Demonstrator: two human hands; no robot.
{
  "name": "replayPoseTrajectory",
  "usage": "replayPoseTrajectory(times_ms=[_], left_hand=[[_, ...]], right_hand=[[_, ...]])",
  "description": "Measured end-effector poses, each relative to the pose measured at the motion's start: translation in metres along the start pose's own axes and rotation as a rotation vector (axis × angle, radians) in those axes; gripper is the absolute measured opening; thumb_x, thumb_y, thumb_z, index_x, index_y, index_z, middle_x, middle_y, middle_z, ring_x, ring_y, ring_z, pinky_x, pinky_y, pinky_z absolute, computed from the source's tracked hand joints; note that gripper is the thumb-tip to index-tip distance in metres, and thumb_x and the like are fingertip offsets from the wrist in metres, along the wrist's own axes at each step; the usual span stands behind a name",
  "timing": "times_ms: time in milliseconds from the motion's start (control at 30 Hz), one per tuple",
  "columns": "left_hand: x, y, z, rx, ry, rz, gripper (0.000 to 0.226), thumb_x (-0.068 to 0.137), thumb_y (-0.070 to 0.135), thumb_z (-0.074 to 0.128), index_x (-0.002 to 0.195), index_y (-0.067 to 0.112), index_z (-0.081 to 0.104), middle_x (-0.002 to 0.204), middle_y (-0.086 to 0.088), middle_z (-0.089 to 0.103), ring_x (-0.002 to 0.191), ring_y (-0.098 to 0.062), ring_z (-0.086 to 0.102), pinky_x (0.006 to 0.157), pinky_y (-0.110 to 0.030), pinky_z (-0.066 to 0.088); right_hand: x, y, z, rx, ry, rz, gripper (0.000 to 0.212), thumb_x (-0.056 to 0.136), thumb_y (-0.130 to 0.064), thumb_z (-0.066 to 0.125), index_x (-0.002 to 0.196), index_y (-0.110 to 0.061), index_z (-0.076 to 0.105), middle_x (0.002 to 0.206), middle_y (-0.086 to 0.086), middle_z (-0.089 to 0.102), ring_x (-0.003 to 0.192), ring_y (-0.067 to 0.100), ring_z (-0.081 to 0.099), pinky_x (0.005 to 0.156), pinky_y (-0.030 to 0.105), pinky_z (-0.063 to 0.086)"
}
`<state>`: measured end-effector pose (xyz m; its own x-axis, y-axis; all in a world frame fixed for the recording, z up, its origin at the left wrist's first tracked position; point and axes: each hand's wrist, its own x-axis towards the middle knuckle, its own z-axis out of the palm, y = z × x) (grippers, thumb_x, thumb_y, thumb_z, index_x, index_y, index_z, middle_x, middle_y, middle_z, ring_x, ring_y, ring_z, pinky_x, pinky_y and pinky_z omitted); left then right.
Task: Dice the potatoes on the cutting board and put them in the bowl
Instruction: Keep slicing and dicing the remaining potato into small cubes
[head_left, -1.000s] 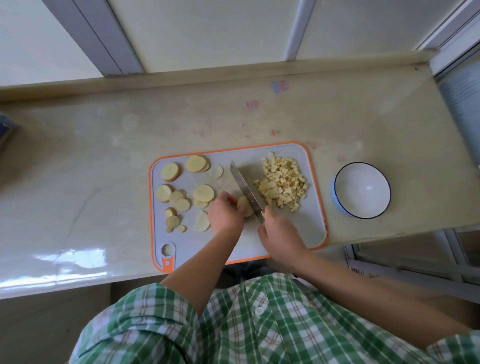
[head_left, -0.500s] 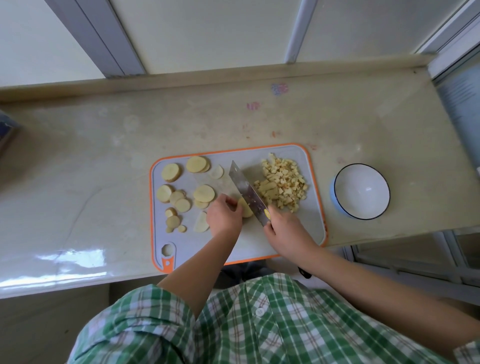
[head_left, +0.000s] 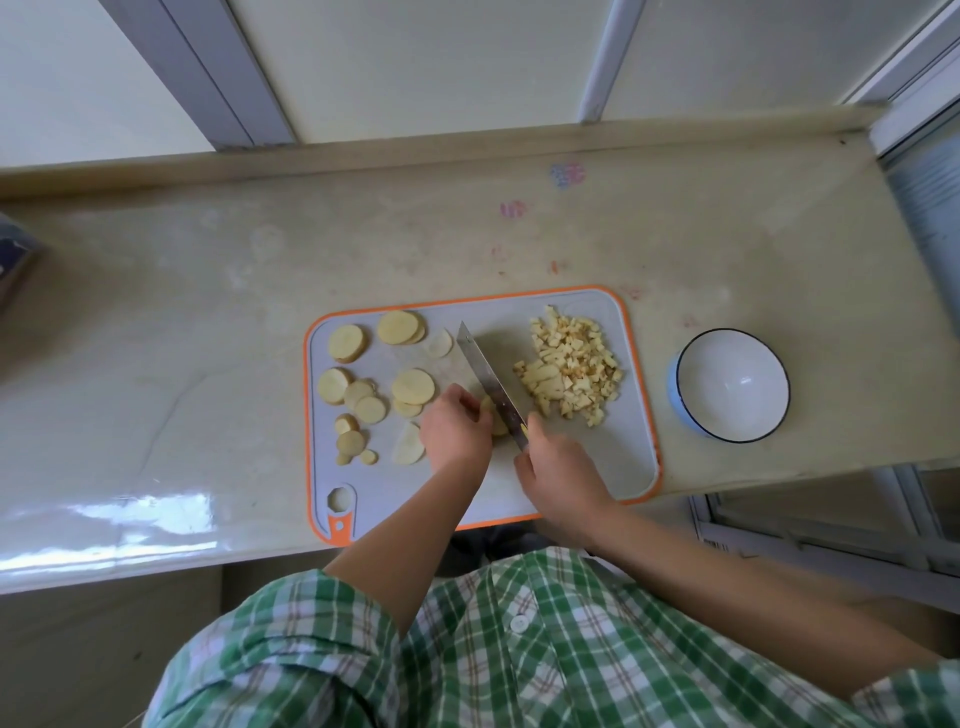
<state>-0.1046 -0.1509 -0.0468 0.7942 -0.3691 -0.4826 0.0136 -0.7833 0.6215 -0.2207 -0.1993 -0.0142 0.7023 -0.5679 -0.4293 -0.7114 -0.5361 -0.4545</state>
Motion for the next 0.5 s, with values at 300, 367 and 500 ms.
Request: replayPoseTrajectory(times_ms=[300, 367, 500], left_hand=[[-0.004, -0.010, -0.006, -0.051, -0.026, 0.016, 0.011, 0.083, 0.023, 0.066, 0.077, 0.018, 0.059, 0.073, 0.002, 0.068, 0.069, -0.022, 0.067, 0.071, -0.042, 0.056], [-0.003, -0.011, -0.006, -0.060, -0.021, -0.012, 0.009, 0.081, 0.019, 0.067, 0.075, 0.018, 0.060, 0.073, 0.002, 0.068, 0.070, -0.022, 0.068, 0.072, -0.042, 0.056], [-0.003, -0.008, -0.005, -0.066, -0.015, -0.052, 0.009, 0.079, 0.016, 0.066, 0.073, 0.018, 0.060, 0.070, 0.002, 0.068, 0.068, -0.022, 0.068, 0.072, -0.041, 0.056]], right_hand=[[-0.001, 0.008, -0.021, 0.049, 0.045, -0.074, 0.011, 0.094, -0.009, 0.043, 0.088, -0.013, 0.035, 0.058, 0.001, 0.037, 0.049, 0.013, 0.034, 0.046, 0.035, 0.021], [-0.002, 0.007, -0.023, 0.025, 0.021, -0.088, 0.011, 0.093, -0.009, 0.044, 0.088, -0.013, 0.035, 0.058, 0.001, 0.038, 0.049, 0.014, 0.035, 0.049, 0.036, 0.022], [-0.003, 0.007, -0.023, 0.003, -0.014, -0.080, 0.012, 0.092, -0.009, 0.044, 0.086, -0.013, 0.034, 0.058, 0.002, 0.036, 0.048, 0.015, 0.034, 0.045, 0.031, 0.020]])
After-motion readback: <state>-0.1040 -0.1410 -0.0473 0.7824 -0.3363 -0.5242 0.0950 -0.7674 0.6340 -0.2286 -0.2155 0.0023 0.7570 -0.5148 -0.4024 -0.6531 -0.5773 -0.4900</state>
